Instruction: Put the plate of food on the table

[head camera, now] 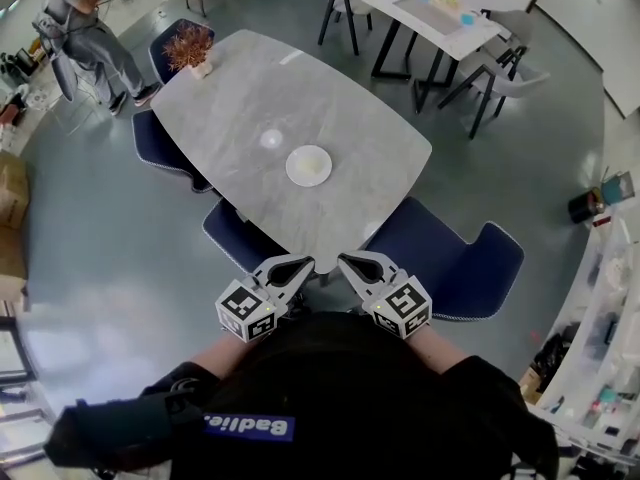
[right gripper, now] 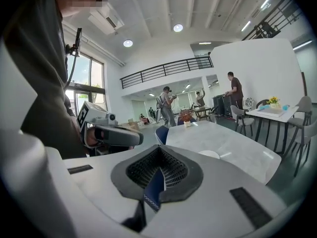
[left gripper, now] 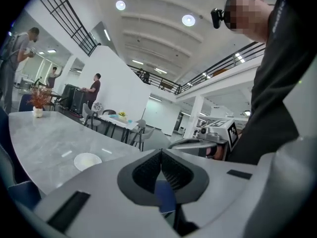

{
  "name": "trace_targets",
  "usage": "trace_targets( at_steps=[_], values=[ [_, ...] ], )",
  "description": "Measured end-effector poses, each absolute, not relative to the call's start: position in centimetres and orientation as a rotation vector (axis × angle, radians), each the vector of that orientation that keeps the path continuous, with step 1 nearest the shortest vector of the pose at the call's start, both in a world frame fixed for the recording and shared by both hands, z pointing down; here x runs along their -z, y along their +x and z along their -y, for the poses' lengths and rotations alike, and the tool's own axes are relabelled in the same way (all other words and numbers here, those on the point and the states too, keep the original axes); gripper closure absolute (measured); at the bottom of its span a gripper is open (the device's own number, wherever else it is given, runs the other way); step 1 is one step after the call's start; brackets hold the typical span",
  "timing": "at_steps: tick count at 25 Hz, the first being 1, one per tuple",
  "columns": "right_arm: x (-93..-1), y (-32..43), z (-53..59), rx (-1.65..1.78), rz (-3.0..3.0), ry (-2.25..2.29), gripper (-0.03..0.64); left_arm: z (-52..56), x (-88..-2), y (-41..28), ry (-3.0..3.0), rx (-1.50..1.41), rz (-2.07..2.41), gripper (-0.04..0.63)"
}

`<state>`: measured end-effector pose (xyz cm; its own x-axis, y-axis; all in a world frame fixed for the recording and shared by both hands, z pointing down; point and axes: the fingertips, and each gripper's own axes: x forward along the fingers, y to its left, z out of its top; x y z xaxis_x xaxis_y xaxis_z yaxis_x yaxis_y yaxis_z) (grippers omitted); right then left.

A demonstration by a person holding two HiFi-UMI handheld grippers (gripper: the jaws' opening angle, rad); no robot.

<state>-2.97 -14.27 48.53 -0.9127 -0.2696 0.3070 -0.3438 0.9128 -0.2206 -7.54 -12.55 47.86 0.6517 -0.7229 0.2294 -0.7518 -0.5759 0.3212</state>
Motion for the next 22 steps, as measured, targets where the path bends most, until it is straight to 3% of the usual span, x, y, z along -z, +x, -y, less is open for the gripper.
trace_targets(
  at_steps=[22],
  values=[
    [-46.8, -3.0, 14.1, -0.344, 2.841, 0.453, 0.606, 12.2, -46.7, -4.6, 2.647, -0.095, 1.002, 0.586]
  ],
)
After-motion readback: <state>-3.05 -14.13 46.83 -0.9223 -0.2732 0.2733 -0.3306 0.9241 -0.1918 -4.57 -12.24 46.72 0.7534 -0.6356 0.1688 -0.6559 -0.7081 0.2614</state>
